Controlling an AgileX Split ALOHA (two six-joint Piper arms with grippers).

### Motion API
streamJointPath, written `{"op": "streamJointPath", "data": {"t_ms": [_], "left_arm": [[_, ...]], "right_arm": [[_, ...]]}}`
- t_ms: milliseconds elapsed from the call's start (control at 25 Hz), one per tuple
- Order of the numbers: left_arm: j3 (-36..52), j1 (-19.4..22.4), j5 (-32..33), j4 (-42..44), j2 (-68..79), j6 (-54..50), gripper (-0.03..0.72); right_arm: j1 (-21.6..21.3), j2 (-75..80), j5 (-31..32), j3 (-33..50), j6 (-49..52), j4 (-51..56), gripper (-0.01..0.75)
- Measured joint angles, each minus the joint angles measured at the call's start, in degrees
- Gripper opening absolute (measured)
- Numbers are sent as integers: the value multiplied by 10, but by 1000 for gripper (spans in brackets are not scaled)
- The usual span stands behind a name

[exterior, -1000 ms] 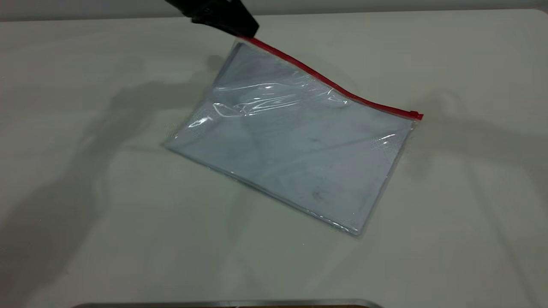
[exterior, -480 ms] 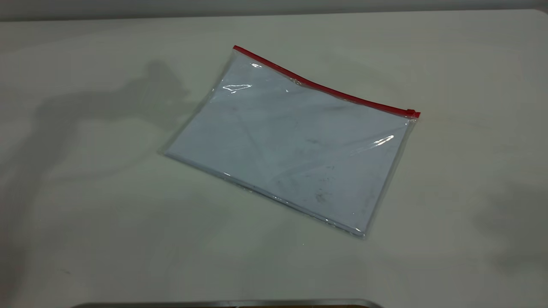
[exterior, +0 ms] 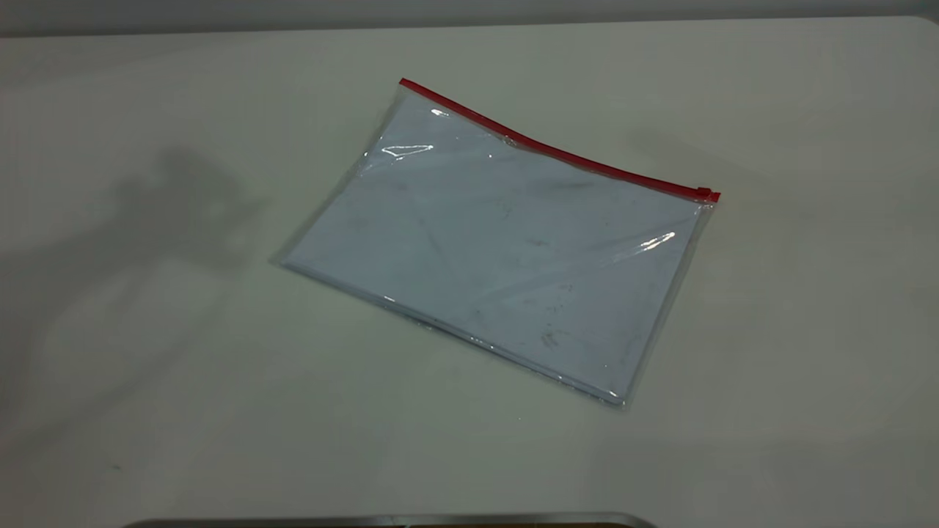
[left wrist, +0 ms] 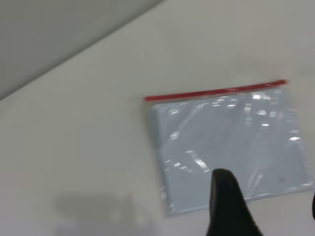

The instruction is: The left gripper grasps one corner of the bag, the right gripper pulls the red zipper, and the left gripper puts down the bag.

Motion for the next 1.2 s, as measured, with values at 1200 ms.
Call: {"op": "streamJointPath", "data": {"t_ms": [1200], "left_arm": [[715, 0, -8, 116, -466, -121, 468]], "right_arm": [[69, -160, -67, 203, 140, -66, 326]]}}
